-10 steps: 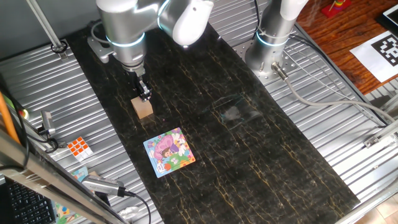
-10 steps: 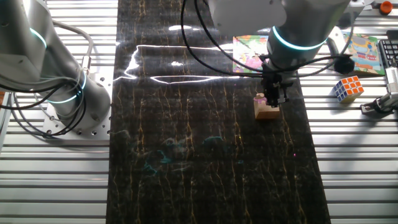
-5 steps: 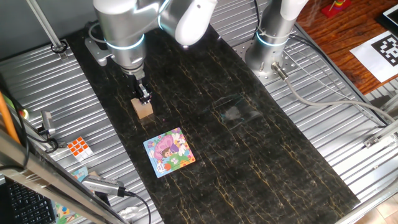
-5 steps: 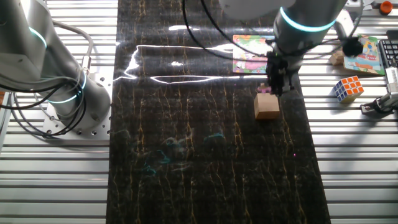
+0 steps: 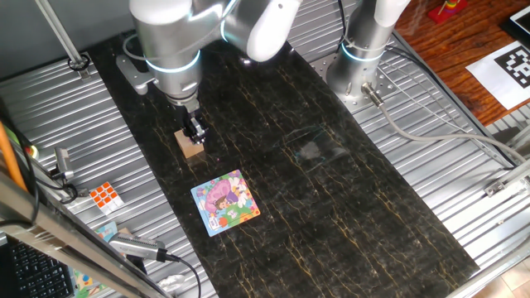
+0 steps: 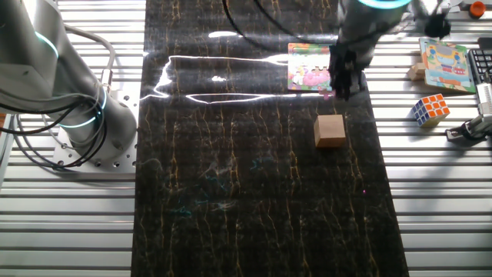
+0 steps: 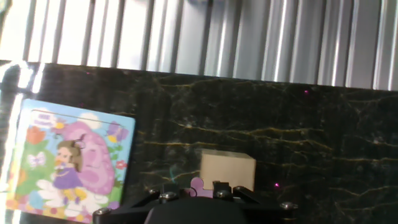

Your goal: Assemble one piece of a puzzle

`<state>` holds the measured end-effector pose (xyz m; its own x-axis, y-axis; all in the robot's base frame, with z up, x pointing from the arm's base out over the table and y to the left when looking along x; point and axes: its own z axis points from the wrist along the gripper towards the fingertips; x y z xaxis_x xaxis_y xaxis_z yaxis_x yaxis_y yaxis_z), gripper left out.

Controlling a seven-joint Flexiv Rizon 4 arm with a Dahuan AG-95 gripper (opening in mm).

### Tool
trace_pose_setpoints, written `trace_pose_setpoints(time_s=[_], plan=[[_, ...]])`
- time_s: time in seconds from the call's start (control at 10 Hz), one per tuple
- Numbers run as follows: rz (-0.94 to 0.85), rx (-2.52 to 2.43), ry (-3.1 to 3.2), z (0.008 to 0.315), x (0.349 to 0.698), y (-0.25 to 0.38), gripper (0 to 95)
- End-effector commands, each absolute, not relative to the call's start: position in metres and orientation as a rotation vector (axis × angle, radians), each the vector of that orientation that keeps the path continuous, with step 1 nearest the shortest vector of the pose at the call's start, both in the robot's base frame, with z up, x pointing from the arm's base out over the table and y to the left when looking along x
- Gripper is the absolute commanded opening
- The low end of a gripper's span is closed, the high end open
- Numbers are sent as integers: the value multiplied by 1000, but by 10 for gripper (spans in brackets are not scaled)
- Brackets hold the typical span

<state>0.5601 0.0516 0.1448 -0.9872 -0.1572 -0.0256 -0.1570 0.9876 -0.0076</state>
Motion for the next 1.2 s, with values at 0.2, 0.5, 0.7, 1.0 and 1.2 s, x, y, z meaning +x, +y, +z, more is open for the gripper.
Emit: trace_pose_setpoints(time_s=[0.2,0.5,0.7,1.0,1.2], plan=[[-6,-203,3108,150,562,50,0],[3,-200,3120,150,562,50,0],[7,-220,3128,150,562,50,0],[9,-240,3135,150,562,50,0],[14,-248,3136,150,562,50,0]])
